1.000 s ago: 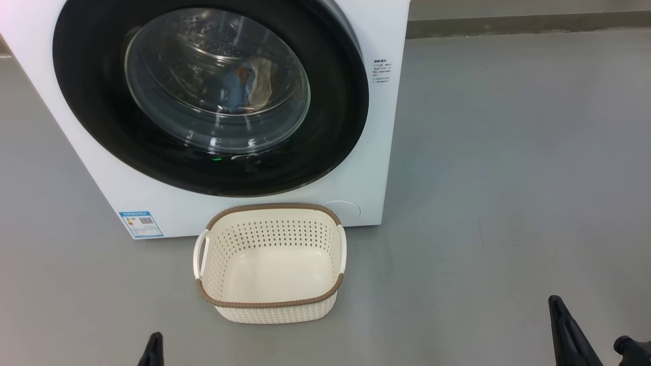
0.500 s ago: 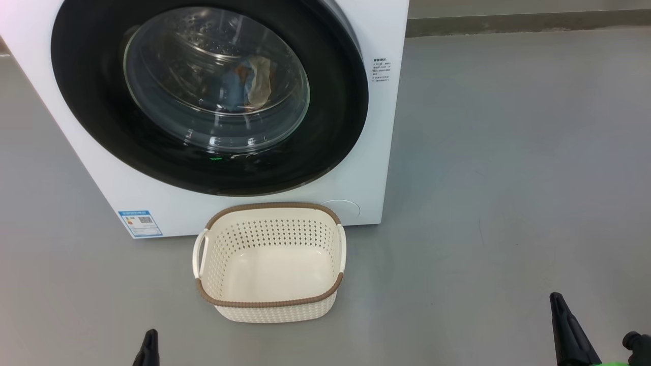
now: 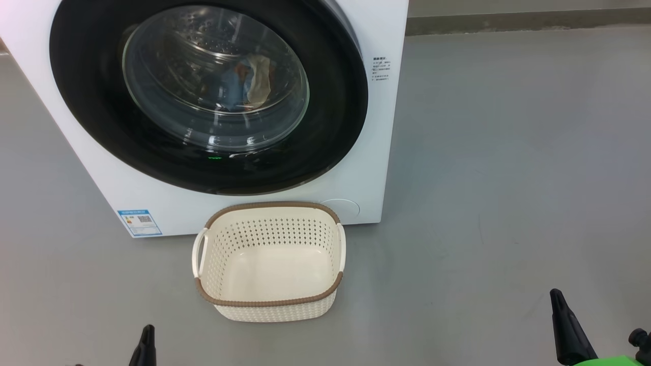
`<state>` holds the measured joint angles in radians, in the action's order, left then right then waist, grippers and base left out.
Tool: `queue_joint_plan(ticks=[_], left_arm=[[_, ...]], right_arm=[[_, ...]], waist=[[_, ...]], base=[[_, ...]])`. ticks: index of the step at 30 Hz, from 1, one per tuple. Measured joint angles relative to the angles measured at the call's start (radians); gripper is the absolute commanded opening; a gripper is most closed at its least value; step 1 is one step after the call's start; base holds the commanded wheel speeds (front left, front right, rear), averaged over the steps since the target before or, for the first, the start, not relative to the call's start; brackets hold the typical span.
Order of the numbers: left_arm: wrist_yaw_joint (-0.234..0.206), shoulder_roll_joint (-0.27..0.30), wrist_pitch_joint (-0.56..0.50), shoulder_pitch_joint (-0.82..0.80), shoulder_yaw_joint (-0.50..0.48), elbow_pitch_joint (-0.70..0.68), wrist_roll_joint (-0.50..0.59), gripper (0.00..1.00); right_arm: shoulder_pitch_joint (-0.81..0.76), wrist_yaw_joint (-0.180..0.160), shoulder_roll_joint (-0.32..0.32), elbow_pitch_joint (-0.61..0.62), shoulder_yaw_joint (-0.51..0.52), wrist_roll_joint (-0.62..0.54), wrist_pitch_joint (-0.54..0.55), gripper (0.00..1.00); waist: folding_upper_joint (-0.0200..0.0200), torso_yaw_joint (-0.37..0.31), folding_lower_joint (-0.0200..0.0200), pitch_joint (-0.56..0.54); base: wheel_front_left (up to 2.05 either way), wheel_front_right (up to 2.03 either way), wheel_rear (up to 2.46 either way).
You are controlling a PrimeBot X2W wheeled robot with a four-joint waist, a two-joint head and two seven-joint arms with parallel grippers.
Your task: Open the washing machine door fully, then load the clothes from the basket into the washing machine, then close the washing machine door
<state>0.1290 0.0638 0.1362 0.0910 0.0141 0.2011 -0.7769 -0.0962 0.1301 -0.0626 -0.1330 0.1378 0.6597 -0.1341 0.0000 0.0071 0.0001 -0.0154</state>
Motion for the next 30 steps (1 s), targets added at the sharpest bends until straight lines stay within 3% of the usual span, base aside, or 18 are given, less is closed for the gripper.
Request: queue_joint_plan(ticks=[30], left_arm=[[-0.001, -0.010, -0.086, -0.057, -0.029, 0.023, -0.311, 0.00]], right_arm=[[0.060, -0.001, 0.005, -0.049, 0.000, 0.351, 0.091, 0.00]], waist=[[0.0000, -0.003, 0.0000, 0.007]], base=[[0.00, 0.00, 0.00]])
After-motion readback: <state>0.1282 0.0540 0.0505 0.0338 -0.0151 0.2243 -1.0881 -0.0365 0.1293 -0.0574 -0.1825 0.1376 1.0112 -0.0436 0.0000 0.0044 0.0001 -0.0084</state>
